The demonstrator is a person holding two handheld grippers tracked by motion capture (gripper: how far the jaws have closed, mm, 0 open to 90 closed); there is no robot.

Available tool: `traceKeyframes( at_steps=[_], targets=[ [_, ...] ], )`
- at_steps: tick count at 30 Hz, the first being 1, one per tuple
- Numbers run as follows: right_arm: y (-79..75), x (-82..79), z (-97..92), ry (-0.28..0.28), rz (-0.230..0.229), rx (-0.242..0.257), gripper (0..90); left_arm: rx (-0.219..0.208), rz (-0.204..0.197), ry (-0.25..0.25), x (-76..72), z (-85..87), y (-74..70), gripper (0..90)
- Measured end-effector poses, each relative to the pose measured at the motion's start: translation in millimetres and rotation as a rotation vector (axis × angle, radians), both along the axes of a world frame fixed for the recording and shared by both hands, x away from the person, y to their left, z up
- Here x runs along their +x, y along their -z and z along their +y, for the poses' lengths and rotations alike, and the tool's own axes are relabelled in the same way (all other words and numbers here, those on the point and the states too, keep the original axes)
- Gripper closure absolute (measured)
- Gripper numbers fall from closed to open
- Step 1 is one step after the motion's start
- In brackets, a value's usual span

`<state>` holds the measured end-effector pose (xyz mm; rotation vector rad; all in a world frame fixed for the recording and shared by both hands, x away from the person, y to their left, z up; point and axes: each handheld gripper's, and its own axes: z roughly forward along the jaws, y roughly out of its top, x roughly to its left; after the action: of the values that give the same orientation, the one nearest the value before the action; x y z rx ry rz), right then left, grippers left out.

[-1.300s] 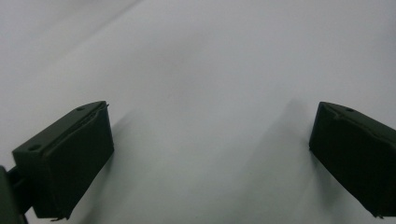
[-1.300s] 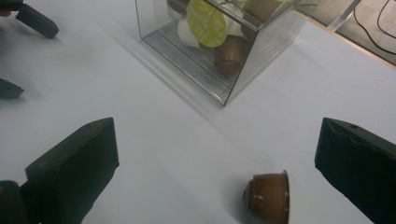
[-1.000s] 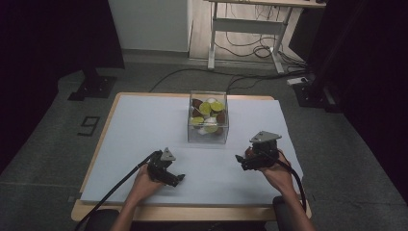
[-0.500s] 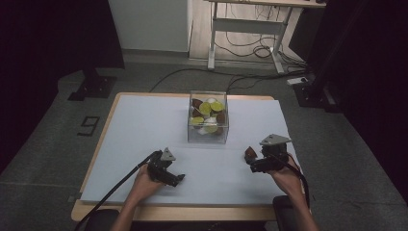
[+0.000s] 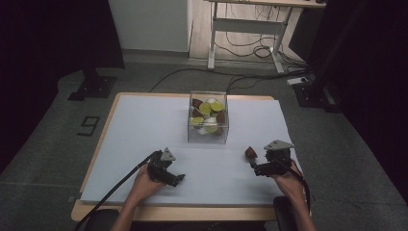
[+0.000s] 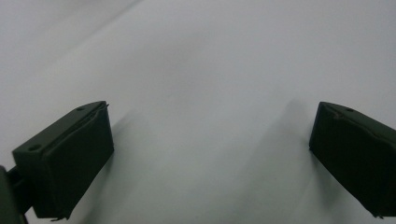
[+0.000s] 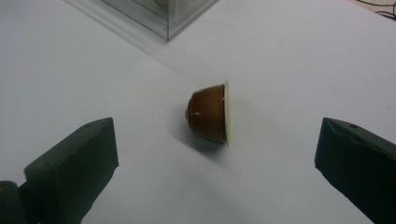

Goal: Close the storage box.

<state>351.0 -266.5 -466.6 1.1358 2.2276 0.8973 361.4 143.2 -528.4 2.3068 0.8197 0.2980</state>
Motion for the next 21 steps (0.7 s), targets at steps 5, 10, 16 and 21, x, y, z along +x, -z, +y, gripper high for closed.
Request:
traceKeyframes(
  at_steps=[5, 10, 16, 21],
  targets=[
    [11.4, 1.3, -3.6, 0.013, 0.015, -0.004, 0.0, -0.001, 0.0, -0.001, -0.1, -0.1, 0.1, 0.0],
    [21.6, 3.7, -5.3, 0.011, 0.032, -0.011, 0.0, -0.001, 0.0, -0.002, -0.2, -0.1, 0.1, 0.0],
    [34.8, 6.4, -8.7, 0.025, 0.06, -0.01, 0.0, 0.0, 0.0, -0.001, -0.1, 0.0, 0.0, 0.0],
    [44.9, 7.6, -9.8, 0.027, 0.085, -0.025, 0.0, 0.0, 0.0, -0.001, 0.0, 0.0, 0.0, 0.0]
  ],
)
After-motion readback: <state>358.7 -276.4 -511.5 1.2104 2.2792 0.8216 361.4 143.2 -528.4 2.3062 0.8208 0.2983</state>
